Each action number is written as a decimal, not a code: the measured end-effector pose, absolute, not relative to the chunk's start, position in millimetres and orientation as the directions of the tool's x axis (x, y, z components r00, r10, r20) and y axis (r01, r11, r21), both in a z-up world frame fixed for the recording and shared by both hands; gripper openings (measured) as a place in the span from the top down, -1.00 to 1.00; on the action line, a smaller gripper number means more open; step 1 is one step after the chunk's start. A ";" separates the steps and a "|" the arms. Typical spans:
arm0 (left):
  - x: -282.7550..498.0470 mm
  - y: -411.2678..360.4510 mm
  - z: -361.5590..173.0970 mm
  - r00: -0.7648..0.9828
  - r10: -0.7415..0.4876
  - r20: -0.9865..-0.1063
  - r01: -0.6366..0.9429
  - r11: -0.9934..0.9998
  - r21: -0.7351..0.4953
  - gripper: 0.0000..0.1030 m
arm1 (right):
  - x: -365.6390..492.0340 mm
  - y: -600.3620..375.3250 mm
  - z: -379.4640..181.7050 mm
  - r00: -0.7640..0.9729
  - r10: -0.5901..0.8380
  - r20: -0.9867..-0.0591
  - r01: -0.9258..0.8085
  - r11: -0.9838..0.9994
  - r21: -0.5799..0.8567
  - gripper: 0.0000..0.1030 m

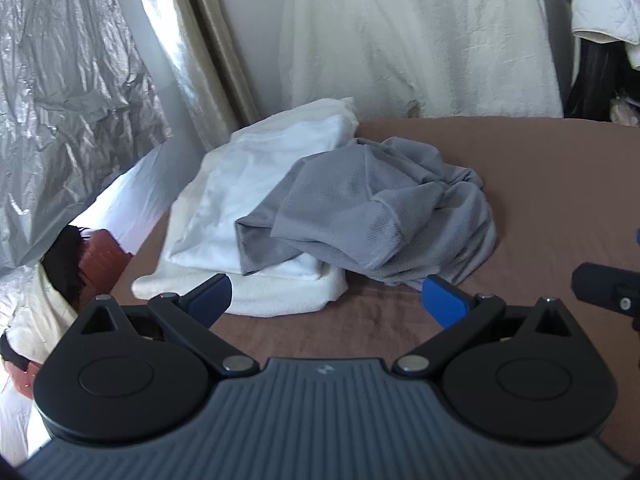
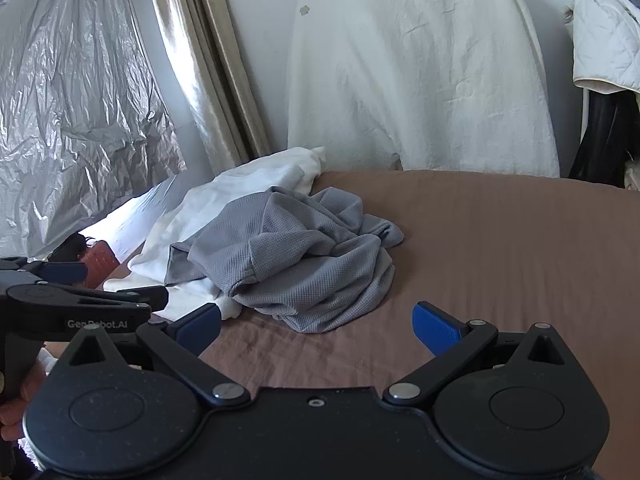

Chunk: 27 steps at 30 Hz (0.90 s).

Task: Fold clothes
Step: 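Move both open grippers toward the crumpled grey waffle shirt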

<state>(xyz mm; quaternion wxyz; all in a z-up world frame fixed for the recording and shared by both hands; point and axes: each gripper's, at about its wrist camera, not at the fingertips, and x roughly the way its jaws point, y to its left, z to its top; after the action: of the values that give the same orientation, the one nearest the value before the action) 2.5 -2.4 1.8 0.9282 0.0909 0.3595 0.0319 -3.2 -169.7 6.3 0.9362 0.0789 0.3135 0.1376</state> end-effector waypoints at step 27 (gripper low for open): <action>6.8 -7.7 -12.2 0.710 0.032 -0.703 0.067 0.991 0.112 -1.00 | 1.7 -176.0 -1.7 0.761 0.262 -0.593 -0.161 0.962 0.220 -1.00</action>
<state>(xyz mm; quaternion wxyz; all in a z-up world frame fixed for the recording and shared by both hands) 6.8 -7.7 -12.2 0.9225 0.0648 0.3804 -0.0095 1.7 -176.0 -1.7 0.9352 0.0779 0.3265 0.1130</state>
